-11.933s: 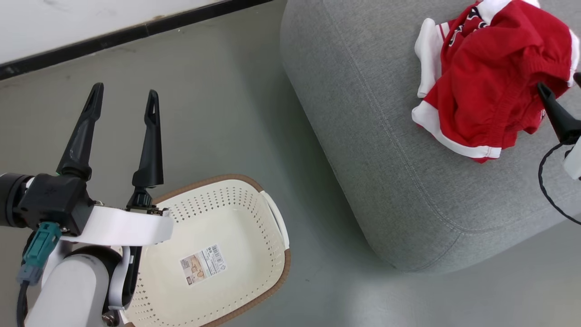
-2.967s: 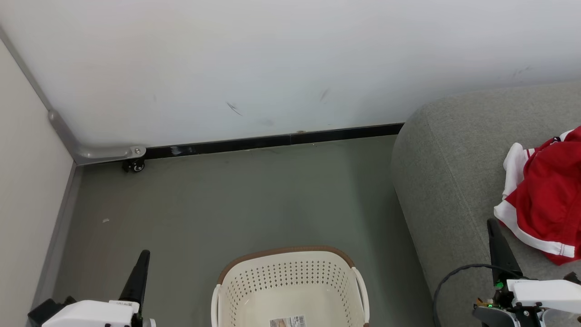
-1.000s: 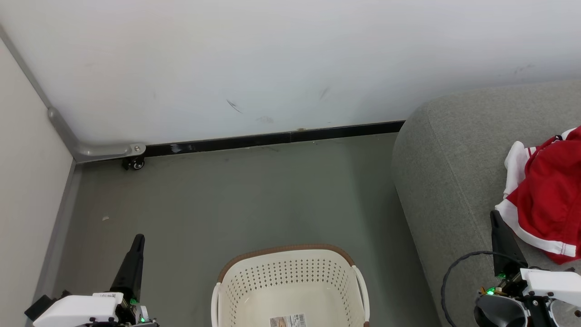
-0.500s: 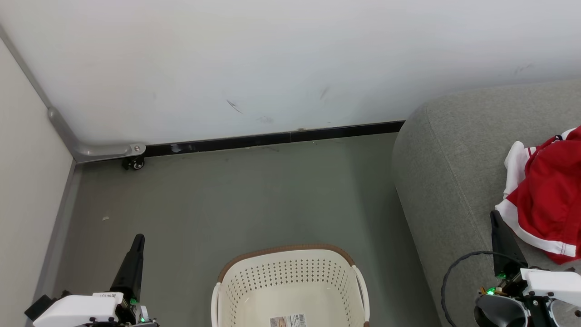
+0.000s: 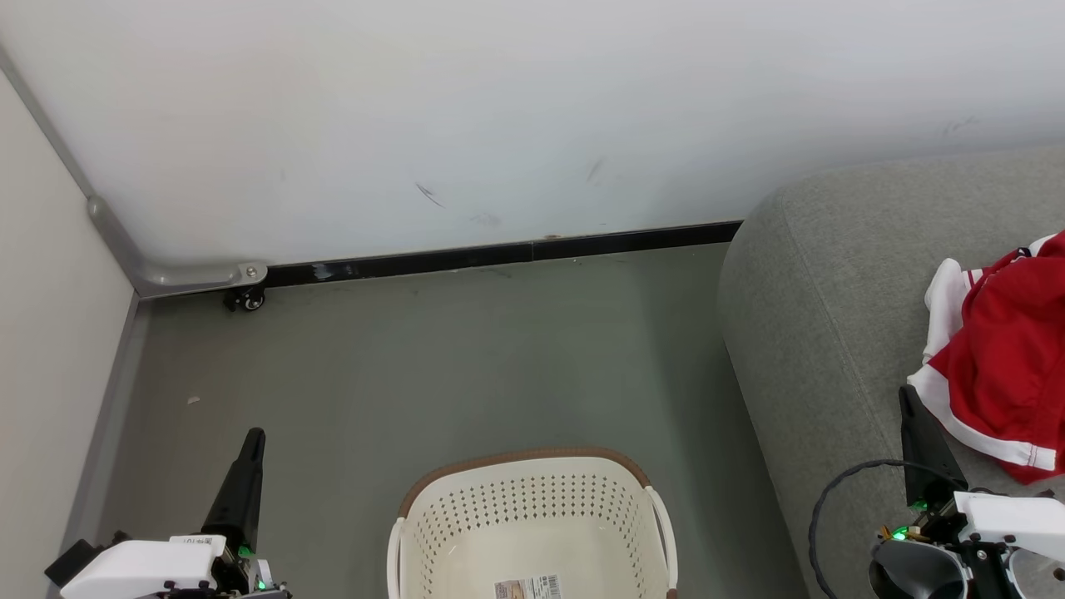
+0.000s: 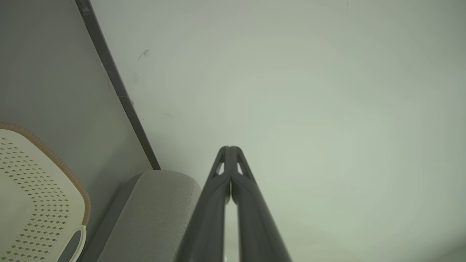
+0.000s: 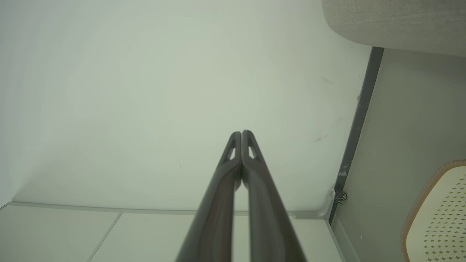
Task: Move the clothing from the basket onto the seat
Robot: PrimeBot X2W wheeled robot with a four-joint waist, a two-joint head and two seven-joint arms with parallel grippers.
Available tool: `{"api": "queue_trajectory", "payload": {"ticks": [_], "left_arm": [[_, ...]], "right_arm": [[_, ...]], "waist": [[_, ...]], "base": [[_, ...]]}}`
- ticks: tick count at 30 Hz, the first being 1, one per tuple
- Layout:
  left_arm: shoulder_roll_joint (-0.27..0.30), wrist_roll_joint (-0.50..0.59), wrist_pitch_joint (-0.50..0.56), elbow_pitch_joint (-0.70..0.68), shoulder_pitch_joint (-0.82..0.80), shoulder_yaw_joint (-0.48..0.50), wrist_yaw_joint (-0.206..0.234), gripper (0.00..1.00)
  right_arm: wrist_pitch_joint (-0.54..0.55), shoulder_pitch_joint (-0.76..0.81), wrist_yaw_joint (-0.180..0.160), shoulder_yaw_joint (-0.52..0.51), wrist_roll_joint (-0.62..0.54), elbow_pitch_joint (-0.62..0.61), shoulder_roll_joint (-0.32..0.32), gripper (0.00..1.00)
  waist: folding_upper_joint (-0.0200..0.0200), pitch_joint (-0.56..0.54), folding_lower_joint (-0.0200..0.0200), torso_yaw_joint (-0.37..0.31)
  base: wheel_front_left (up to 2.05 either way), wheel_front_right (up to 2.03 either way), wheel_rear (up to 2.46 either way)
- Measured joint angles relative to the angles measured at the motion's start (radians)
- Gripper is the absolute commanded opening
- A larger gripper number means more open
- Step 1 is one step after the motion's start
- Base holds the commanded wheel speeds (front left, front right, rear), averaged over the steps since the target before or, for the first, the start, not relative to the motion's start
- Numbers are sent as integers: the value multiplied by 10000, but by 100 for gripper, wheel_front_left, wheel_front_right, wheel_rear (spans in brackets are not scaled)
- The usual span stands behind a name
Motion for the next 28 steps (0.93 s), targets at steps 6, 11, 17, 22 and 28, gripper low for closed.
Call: {"api": "queue_trajectory", "payload": {"ticks": [6,11,17,22,28], "left_arm": [[0,0,0,-4,0,-2,0,0],[0,0,0,-6,0,-2,0,0],[0,0,0,-8,0,-2,0,0],[0,0,0,-12,0,-4,0,0],[0,0,0,-15,0,-4,0,0]], "right_arm": [[0,0,0,-2,0,0,2,0],[4,0,0,-6,0,0,2,0],[12,0,0,-10,0,0,4,0],[12,0,0,-13,-2,0,4,0],[12,0,0,-19,-2,0,6,0]], "waist": [[0,0,0,0],[0,0,0,0],[0,0,-1,0],[0,1,-1,0],[0,1,-1,0]], "base": [[0,0,0],[0,0,0],[0,0,0],[0,0,0],[0,0,0]]}}
